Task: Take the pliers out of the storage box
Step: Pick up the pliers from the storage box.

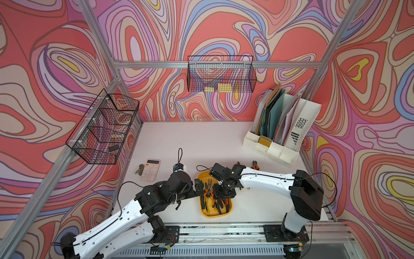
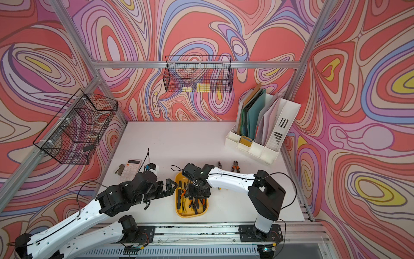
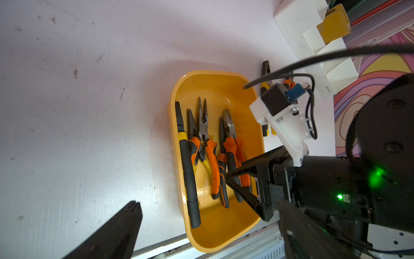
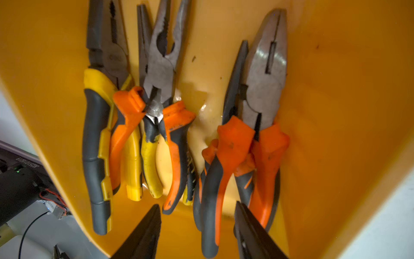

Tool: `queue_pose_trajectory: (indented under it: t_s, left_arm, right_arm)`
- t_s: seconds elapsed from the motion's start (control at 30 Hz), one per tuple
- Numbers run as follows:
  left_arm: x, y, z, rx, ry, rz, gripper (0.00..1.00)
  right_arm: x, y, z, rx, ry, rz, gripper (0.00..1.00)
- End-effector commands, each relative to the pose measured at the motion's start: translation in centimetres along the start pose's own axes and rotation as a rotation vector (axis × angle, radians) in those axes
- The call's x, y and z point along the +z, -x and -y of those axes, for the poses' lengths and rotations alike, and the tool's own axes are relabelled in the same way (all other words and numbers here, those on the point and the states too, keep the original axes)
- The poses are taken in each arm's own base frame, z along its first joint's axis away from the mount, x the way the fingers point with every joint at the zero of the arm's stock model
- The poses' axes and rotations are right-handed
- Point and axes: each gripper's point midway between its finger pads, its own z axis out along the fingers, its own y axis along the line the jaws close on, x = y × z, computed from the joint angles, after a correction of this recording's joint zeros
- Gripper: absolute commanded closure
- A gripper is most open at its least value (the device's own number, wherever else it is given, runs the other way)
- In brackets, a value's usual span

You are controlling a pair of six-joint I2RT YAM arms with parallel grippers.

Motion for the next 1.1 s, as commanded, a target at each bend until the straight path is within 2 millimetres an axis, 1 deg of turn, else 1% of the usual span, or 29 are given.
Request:
queue_pose_trajectory:
  t_s: [0.0,0.03,0.07,0.13,0.23,0.3,0.47,0.53,0.57,0.67,0.77,0.87,0.9,0.97,1.07]
  left_arm:
    - [0.3,-0.3,-1.1,0.005,0.047,-0.009,0.00]
    - [0.3,-0.4,-1.2,0.005,0.049,-0.015,0.00]
    - [0.4,-0.5,-1.2,0.007,0.052,-0.022,0.00]
    - [0.5,-0.6,-1.3,0.013,0.056,-0.029,0.00]
    - [0.5,-0.7,-1.4,0.019,0.060,-0.032,0.00]
    - [0.5,-0.7,-1.4,0.023,0.060,-0.031,0.00]
    - [0.5,-0.6,-1.5,0.031,0.066,-0.031,0.00]
    - [0.5,-0.6,-1.4,0.036,0.068,-0.032,0.00]
    - [0.5,-0.6,-1.5,0.039,0.070,-0.033,0.00]
    - [0.6,-0.5,-1.4,0.041,0.071,-0.034,0.00]
    - [0.5,-0.5,-1.4,0.046,0.071,-0.033,0.00]
    - [0.1,-0.1,-1.3,0.048,0.072,-0.020,0.00]
    - [0.0,0.0,-1.3,0.048,0.070,-0.012,0.00]
    - [-0.4,0.3,-1.4,0.047,0.069,0.003,0.00]
    - [-0.7,0.5,-1.4,0.036,0.062,0.021,0.00]
  right_arm:
    - [0.4,0.4,0.0,0.008,-0.025,0.008,0.45]
    - [0.4,0.4,-0.1,0.008,-0.023,0.007,0.46]
    - [1.5,0.3,0.3,0.014,-0.045,-0.015,0.47]
    - [1.9,0.3,0.4,0.018,-0.049,-0.019,0.50]
    - [2.0,0.6,0.5,0.024,-0.059,-0.010,0.56]
    - [1.9,0.8,0.5,0.024,-0.065,-0.001,0.62]
    - [1.1,1.4,0.5,0.019,-0.092,0.021,0.89]
    - [0.7,1.6,0.4,0.015,-0.098,0.028,0.98]
    - [0.5,1.7,0.4,0.011,-0.102,0.032,1.00]
    - [-0.4,2.0,0.2,0.006,-0.106,0.047,1.00]
    - [-2.0,2.5,-0.2,-0.004,-0.106,0.082,1.00]
    - [-4.2,3.4,-0.8,-0.021,-0.119,0.123,1.00]
    - [-6.0,3.6,-1.2,-0.029,-0.101,0.159,1.00]
    - [-8.2,4.4,-1.8,-0.050,-0.108,0.206,1.00]
    - [-11.4,6.4,-2.5,-0.094,-0.125,0.269,1.00]
